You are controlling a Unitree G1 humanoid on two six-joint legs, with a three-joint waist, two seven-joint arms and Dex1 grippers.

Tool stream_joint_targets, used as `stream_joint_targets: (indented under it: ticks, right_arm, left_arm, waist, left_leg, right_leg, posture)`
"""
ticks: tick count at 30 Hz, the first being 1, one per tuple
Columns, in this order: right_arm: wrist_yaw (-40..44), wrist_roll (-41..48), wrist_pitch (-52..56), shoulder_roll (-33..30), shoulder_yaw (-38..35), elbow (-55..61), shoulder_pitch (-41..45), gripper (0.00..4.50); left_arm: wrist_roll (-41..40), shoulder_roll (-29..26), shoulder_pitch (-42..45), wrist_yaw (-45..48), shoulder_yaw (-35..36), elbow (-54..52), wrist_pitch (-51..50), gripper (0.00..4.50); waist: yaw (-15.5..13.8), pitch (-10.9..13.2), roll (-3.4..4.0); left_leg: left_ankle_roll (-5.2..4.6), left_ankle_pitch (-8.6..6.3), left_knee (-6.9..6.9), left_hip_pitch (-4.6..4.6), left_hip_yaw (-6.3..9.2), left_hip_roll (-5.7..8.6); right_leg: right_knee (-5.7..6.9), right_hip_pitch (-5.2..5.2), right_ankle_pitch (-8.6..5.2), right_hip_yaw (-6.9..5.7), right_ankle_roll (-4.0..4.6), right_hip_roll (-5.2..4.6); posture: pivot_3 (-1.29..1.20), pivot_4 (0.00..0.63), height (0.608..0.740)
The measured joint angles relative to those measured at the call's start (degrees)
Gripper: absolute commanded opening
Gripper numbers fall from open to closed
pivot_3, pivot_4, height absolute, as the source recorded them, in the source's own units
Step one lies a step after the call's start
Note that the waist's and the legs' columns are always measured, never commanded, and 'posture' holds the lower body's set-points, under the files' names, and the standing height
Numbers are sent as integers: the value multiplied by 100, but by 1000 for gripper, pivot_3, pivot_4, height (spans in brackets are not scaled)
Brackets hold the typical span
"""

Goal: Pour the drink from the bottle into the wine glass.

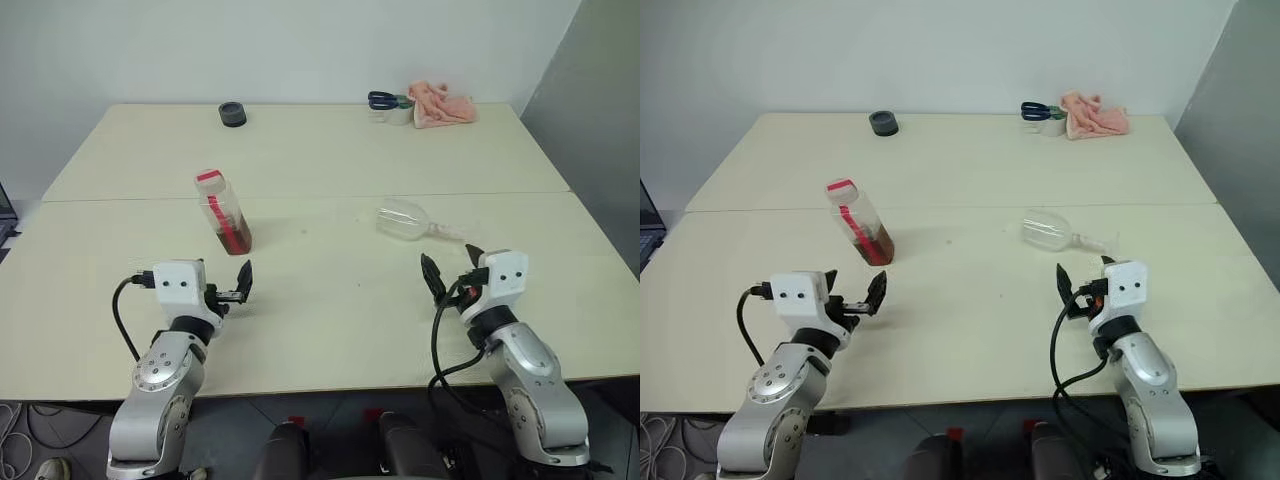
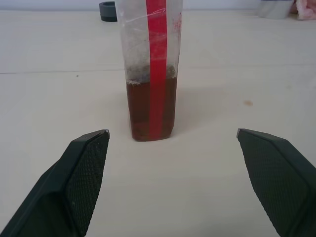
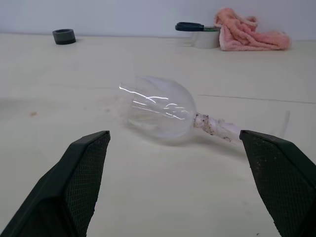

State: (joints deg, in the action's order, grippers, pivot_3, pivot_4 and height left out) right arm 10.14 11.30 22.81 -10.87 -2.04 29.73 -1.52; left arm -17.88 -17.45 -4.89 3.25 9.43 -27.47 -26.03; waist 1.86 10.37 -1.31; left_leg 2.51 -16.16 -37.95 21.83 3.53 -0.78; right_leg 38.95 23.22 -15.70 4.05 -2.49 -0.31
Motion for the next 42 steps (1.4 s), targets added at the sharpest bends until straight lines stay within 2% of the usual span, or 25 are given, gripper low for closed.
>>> stream_joint_targets:
  ticks: [24,27,31,36,42]
  right_arm:
    - [18,5,-69,-59,-6,-2,51,4500]
    - [355,194,-45,-266,-2,-74,484,4500]
    - [1258,837,46,-620,17,-259,1466,4500]
    - [2419,1729,497,-966,303,-496,2066,4500]
    - [2686,2164,877,-936,462,-527,2418,4500]
  left_arm:
    - [160,196,171,102,220,158,210,4472]
    - [207,198,307,99,247,317,272,4472]
    - [292,184,601,109,284,591,371,4472]
    - [374,178,941,123,337,889,520,4472]
    - [453,177,1345,171,326,1122,655,4472]
  waist:
    - [-1,0,0]
    - [13,1,-1]
    - [6,1,-2]
    - [-2,2,-2]
    - [-4,2,-3]
  left_leg:
    - [0,0,1,0,-1,0]
    - [0,0,-2,-2,-4,0]
    - [-1,0,-1,0,9,-1]
    - [-1,0,0,8,15,3]
    - [-1,0,0,9,22,5]
  right_leg:
    - [0,0,0,0,0,0]
    - [0,0,1,1,-4,2]
    - [-1,-2,15,-9,20,6]
    - [-4,-2,16,-14,22,-1]
    - [-3,-2,16,-21,22,-5]
  posture:
    - [0,150,740]
    - [0,150,740]
    - [0,150,740]
    - [0,150,740]
    - [0,150,740]
